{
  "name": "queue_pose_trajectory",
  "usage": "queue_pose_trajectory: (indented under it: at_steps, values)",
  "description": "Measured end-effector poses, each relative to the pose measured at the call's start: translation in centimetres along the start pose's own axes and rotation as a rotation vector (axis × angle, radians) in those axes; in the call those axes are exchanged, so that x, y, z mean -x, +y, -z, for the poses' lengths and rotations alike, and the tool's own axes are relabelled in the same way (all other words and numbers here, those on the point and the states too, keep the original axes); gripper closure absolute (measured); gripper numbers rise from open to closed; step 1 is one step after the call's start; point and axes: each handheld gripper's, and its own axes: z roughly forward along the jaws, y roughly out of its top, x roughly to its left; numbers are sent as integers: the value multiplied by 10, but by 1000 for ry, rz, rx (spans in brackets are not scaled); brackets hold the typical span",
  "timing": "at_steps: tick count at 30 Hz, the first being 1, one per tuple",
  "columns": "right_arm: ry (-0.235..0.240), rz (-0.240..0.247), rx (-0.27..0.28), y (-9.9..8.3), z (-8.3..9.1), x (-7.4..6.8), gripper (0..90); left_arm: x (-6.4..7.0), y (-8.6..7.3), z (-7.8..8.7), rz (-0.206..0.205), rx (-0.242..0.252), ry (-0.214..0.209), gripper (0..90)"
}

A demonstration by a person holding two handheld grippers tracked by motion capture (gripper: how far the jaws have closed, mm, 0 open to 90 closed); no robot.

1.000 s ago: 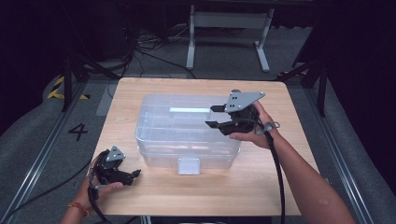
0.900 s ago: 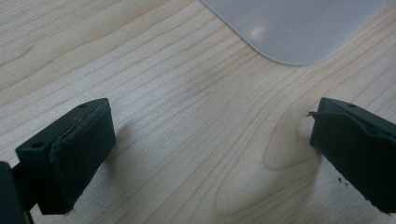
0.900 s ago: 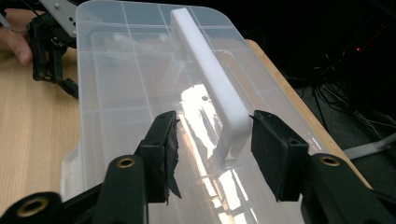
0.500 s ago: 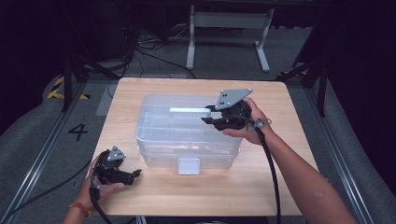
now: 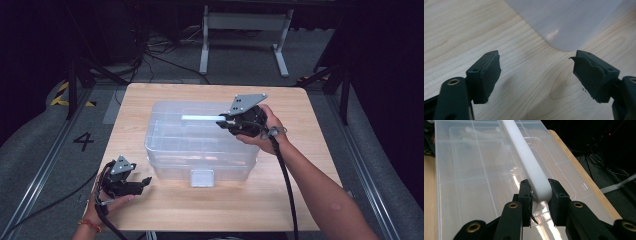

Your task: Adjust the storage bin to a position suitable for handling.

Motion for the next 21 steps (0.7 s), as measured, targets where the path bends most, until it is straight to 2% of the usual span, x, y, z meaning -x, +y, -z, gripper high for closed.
queue_pose_trajectory:
  at_steps: [3,9,15,16,19,20,21]
  values:
    - [-2,-6,0,0,0,1,748,2,5,7,-22,32,0,253]
    - [17,-17,-8,3,-1,7,747,9,12,20,-30,87,-4,281]
    - [30,-39,-6,7,0,14,745,12,18,27,-23,115,-10,295]
    - [37,-39,-6,8,0,16,745,13,21,29,-36,125,-4,297]
    - [44,-45,-8,9,0,19,744,17,25,31,-33,133,-5,306]
    - [53,-52,-13,10,0,22,744,17,27,32,-45,135,-5,311]
    - [53,-52,-13,10,0,22,744,19,29,33,-37,141,-8,311]
